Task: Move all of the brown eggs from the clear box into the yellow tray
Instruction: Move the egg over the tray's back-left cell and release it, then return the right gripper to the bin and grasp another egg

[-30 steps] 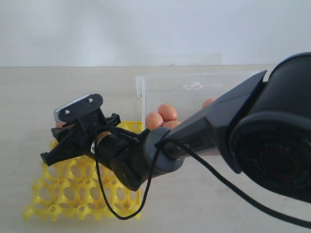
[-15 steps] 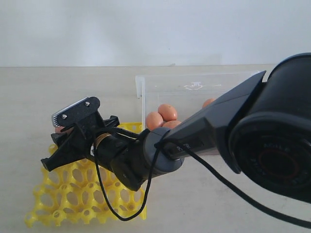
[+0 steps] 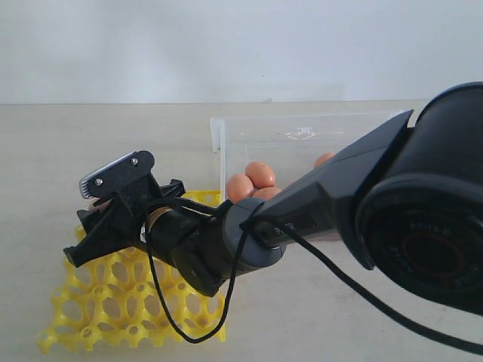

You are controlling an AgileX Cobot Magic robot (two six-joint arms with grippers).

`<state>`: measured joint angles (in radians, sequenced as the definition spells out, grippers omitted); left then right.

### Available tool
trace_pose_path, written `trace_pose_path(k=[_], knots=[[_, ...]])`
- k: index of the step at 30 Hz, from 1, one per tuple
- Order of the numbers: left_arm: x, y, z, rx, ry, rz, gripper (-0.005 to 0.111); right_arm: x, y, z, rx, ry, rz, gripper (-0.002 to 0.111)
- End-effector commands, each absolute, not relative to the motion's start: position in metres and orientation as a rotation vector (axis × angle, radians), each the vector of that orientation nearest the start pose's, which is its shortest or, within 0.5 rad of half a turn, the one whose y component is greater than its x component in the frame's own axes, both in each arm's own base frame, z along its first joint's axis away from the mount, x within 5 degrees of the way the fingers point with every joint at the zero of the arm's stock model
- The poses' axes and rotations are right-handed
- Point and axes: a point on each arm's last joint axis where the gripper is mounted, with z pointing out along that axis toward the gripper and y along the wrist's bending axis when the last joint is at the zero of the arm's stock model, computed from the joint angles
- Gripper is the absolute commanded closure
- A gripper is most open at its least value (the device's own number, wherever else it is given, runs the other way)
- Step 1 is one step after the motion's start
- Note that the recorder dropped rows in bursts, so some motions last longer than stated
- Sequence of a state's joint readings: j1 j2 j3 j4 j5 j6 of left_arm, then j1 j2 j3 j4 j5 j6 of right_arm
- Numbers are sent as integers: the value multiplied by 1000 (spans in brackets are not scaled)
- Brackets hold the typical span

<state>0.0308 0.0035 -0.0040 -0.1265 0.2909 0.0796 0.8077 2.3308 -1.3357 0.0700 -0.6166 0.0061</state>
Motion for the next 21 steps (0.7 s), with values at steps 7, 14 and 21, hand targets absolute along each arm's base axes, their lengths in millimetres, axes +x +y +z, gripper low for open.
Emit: trace_pose_path(k=[7,14,21], knots=[[55,-2,188,-29,1767,-39,103,324,323,228,-737,1772,428,69],[55,-2,188,-29,1767,-39,103,286,237,268,-957,2482,506,104],[55,-2,188,-29,1767,-39,103,326,116,301,-688,2525,-337,37]])
